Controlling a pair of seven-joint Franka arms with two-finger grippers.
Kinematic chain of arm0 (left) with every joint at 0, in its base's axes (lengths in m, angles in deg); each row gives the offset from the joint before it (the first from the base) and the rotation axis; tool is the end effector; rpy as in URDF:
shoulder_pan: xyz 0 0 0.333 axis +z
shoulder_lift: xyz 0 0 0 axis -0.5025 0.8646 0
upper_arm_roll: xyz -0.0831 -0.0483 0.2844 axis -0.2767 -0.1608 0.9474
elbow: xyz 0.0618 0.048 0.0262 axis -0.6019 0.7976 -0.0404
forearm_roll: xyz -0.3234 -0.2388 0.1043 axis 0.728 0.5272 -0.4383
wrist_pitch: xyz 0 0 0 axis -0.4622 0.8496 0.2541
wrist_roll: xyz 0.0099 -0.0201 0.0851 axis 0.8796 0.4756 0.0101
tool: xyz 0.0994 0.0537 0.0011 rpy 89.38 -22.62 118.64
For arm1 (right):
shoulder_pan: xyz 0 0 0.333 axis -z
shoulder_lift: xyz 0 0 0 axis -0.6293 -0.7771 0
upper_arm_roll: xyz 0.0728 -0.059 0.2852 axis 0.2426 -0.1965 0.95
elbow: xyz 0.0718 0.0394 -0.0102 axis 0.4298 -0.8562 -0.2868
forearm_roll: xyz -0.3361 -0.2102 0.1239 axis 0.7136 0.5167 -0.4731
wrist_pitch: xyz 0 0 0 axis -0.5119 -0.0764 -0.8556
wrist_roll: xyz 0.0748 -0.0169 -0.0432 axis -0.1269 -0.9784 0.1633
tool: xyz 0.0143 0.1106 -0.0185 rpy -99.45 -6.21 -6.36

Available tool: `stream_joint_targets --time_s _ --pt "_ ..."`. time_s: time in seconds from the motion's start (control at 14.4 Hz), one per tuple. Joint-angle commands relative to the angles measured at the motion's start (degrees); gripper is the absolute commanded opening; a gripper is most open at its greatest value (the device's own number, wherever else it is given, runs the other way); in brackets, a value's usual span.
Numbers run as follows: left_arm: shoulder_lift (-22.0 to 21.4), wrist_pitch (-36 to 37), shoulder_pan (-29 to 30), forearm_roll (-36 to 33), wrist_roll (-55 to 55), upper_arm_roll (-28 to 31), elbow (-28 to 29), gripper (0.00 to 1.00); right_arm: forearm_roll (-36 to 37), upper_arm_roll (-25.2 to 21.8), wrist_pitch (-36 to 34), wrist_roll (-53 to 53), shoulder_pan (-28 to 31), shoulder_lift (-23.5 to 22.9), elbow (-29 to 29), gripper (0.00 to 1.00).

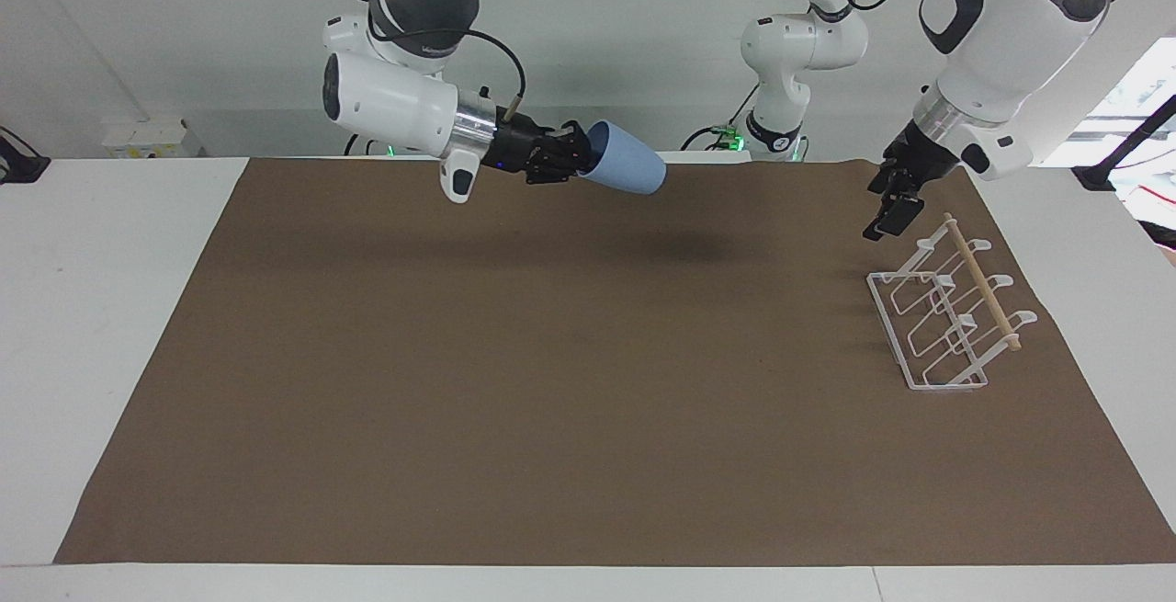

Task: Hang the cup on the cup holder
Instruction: 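Lift the cup with the right gripper while the left gripper approaches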

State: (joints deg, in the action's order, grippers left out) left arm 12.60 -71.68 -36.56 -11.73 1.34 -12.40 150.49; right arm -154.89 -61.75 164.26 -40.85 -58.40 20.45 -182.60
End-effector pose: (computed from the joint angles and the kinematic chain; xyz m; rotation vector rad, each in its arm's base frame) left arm 0.5399 -0.1247 0.5461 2.4973 1.7616 -0.1233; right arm 0.5128 0.2967 0.4870 -2.0400 0.2291 0.2466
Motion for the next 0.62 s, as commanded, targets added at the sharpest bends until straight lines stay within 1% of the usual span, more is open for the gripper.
stream_joint_targets --time_s 0.0,0.07,0.14,0.21,0.28,0.35,0.49,0.56 --pt "1.1 3.3 -1.4 3.4 -7.1 0.7 -4.8 1.00 -3.1 -0.2 2.6 -2.3 -2.3 1.3 -1.7 0.00" --pt "3.1 7.9 -1.4 3.9 -8.8 0.6 -10.2 1.00 -5.0 -0.2 2.8 -2.6 -3.1 0.8 -2.1 0.00" --pt "6.1 12.8 -1.5 4.1 -12.0 0.5 -16.6 1.00 -6.6 -0.2 3.5 -2.8 -4.1 0.6 -2.2 0.00" --pt "7.9 15.9 -1.9 4.4 -16.1 -0.5 -20.5 1.00 -6.7 -0.2 5.5 -3.6 -4.9 0.4 -2.3 0.00" --pt "8.7 17.9 -3.1 5.0 -19.9 -1.9 -22.4 1.00 -6.7 -0.2 7.2 -3.9 -6.7 0.3 -2.3 0.00" --pt "8.9 18.5 -4.4 5.9 -22.3 -2.1 -22.8 1.00 -6.7 -0.2 9.3 -3.9 -8.2 0.0 -2.4 0.00" --pt "8.8 18.1 -9.3 7.0 -29.3 -2.2 -22.7 1.00 -7.0 -0.2 11.2 -4.2 -10.3 -1.1 -2.3 0.00" --pt "8.8 17.8 -10.6 7.4 -32.4 -2.3 -22.6 1.00 -6.9 -0.2 11.5 -4.4 -10.5 -1.1 -2.3 0.00"
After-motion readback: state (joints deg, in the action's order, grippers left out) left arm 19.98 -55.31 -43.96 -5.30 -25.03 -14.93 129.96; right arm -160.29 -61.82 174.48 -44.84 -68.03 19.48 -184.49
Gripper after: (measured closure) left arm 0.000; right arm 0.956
